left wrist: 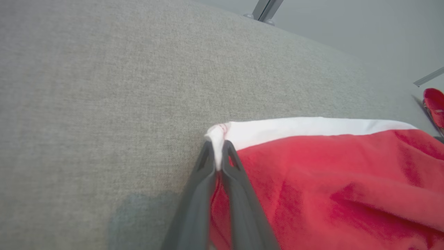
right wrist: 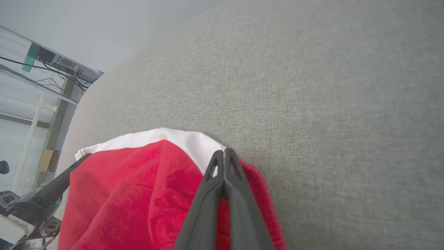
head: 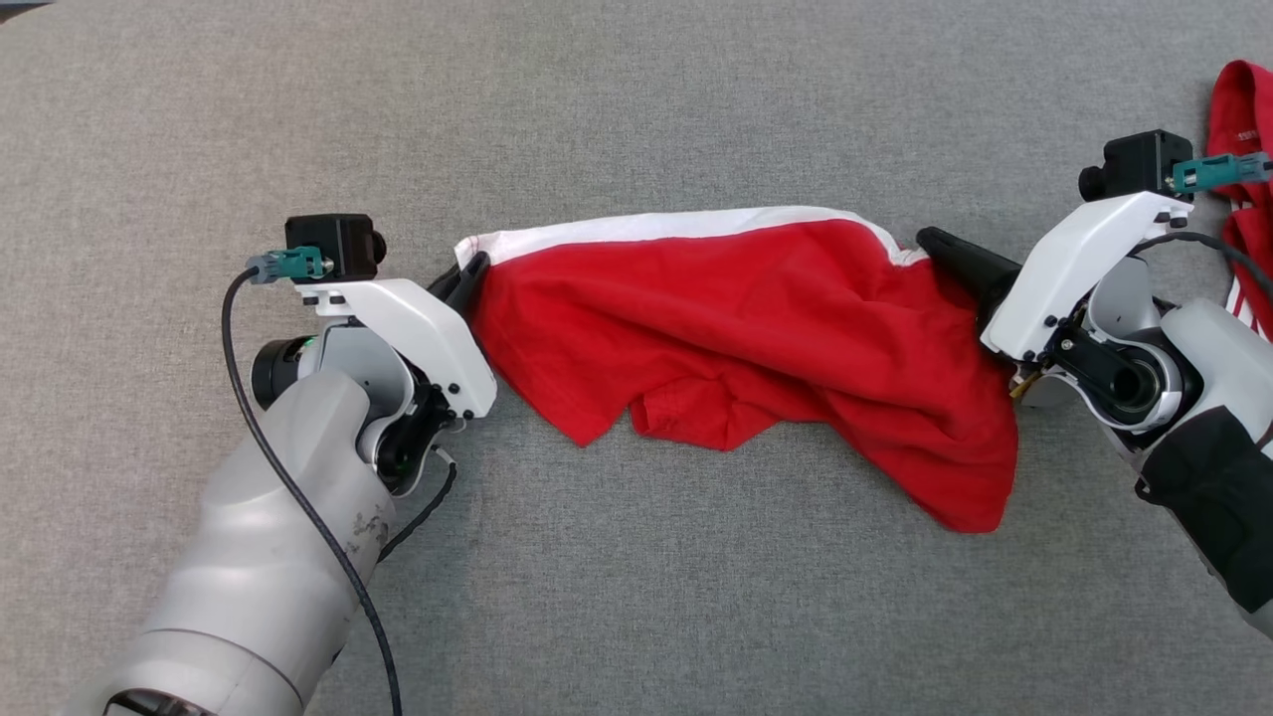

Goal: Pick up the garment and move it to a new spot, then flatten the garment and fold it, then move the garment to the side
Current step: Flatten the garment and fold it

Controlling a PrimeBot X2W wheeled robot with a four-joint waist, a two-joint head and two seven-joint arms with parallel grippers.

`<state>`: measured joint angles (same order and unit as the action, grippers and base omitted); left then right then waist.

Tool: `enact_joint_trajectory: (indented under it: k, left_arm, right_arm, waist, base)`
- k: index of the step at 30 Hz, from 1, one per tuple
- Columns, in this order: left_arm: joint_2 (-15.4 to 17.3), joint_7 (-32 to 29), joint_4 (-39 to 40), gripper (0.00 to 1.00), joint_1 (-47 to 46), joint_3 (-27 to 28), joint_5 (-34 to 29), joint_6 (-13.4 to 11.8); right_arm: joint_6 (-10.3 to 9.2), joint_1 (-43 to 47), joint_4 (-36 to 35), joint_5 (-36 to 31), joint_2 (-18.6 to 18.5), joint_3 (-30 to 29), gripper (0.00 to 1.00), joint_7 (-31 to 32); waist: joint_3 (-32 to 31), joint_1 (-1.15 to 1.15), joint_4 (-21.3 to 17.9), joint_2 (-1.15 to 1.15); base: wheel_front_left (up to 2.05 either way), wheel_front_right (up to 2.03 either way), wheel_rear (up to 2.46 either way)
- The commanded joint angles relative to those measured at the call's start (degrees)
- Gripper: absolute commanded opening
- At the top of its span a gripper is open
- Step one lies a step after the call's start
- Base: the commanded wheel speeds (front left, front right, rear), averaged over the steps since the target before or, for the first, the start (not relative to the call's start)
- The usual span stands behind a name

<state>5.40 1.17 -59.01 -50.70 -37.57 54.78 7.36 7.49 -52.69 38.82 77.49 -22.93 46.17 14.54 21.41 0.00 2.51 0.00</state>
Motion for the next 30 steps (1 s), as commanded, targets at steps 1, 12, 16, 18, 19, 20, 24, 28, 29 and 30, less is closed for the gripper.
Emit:
enact_joint_trajectory:
  k: [1, 12, 16, 18, 19, 20, 24, 28, 29, 30]
  left_arm:
    - [0.8, 0.6, 0.6, 0.0, 0.0, -0.5, 0.8, 0.1]
    - [3.3, 4.0, 4.0, 0.0, -0.1, -3.9, 2.5, 0.1]
    - [5.4, 5.5, 6.8, 0.0, -0.6, -5.3, 2.8, 0.1]
    - [6.4, 5.9, 8.2, 0.0, -1.1, -5.9, 3.0, 0.1]
    - [6.8, 6.0, 9.0, 0.0, -1.3, -6.2, 3.1, 0.1]
    - [7.3, 6.1, 9.6, 0.0, -1.3, -6.4, 3.4, 0.1]
    - [9.1, 5.7, 11.7, 0.0, -1.1, -7.3, 3.7, 0.1]
    - [10.2, 6.4, 13.9, 0.0, -0.6, -8.1, 3.7, 0.1]
    - [10.5, 6.5, 14.5, 0.0, -0.4, -8.3, 3.6, 0.1]
    - [10.7, 6.7, 15.3, 0.0, -0.3, -8.5, 3.4, 0.1]
  right_arm:
    - [0.02, -0.7, -0.5, 0.6, -0.4, 0.3, 0.0, -1.1]
    - [0.02, -0.1, -3.1, 1.1, -1.8, 2.5, 0.0, -8.7]
    - [0.02, 0.6, -4.6, 1.6, -2.6, 3.3, 0.0, -11.7]
    - [0.02, 1.0, -5.2, 2.0, -3.0, 3.7, 0.0, -13.0]
    - [0.02, 1.1, -5.5, 2.3, -3.3, 3.7, 0.0, -13.5]
    - [0.02, 1.3, -5.7, 2.4, -3.5, 3.9, 0.0, -14.0]
    - [0.02, 1.9, -6.3, 3.1, -4.0, 5.1, 0.0, -15.6]
    - [0.02, 2.5, -7.6, 3.6, -4.7, 5.7, 0.0, -17.7]
    - [0.02, 2.9, -7.8, 3.9, -4.9, 5.8, 0.0, -18.1]
    - [0.02, 3.2, -7.9, 4.0, -5.2, 5.9, 0.0, -18.7]
  waist:
    - [-0.2, 0.0, 0.0, 0.0]
    - [-2.7, 0.0, -0.1, 0.0]
    - [-4.3, 0.0, -0.2, 0.0]
    - [-5.2, 0.0, -0.3, 0.0]
    - [-5.6, 0.0, -0.4, 0.0]
    - [-6.1, 0.0, -0.5, 0.0]
    - [-7.9, 0.0, -1.0, 0.0]
    - [-9.7, 0.0, -1.5, 0.0]
    - [-10.1, 0.0, -1.6, 0.0]
    - [-10.5, 0.0, -1.7, 0.0]
  base:
    - [0.0, 0.0, 0.0]
    - [0.0, 0.0, 0.0]
    - [0.0, 0.0, 0.0]
    - [0.0, 0.0, 0.0]
    - [0.0, 0.0, 0.0]
    - [0.0, 0.0, 0.0]
    - [0.0, 0.0, 0.0]
    - [0.0, 0.0, 0.0]
    - [0.0, 0.0, 0.0]
    - [0.0, 0.0, 0.0]
